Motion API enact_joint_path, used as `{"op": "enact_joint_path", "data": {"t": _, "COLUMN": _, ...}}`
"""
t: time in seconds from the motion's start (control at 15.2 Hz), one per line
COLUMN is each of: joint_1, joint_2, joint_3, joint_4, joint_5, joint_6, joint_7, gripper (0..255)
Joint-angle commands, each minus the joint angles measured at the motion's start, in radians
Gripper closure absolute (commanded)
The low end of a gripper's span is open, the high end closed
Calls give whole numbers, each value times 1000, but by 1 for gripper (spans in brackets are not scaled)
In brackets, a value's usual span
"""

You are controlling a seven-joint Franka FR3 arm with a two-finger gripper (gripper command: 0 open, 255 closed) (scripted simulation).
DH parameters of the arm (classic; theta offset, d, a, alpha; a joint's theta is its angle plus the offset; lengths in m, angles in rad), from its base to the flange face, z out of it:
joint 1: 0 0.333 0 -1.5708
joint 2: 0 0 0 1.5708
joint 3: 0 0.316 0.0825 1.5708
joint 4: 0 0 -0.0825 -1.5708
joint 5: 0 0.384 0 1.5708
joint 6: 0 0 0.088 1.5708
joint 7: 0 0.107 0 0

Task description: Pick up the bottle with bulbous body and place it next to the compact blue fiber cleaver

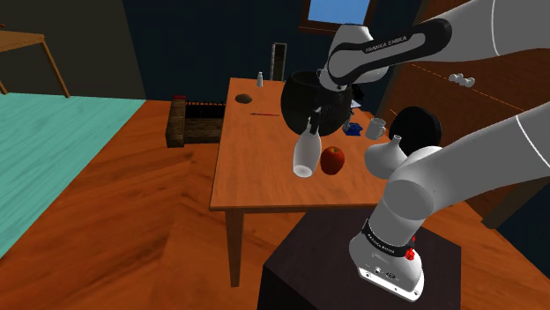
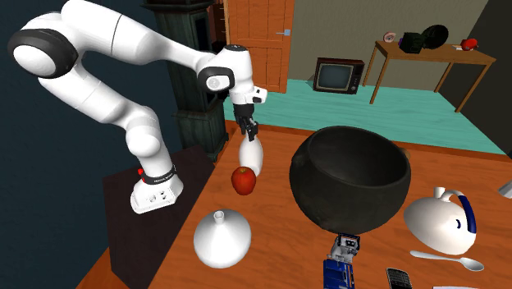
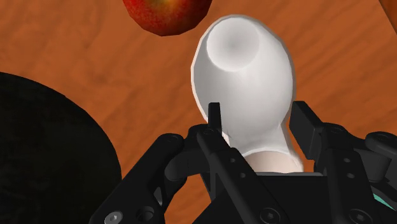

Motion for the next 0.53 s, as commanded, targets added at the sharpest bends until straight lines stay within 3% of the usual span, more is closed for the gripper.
{"op": "enact_joint_path", "data": {"t": 0.0, "joint_1": 0, "joint_2": 0, "joint_3": 0, "joint_4": 0, "joint_5": 0, "joint_6": 0, "joint_7": 0, "gripper": 255}}
{"op": "enact_joint_path", "data": {"t": 0.46, "joint_1": 1, "joint_2": -26, "joint_3": 11, "joint_4": 50, "joint_5": 5, "joint_6": -77, "joint_7": 3, "gripper": 255}}
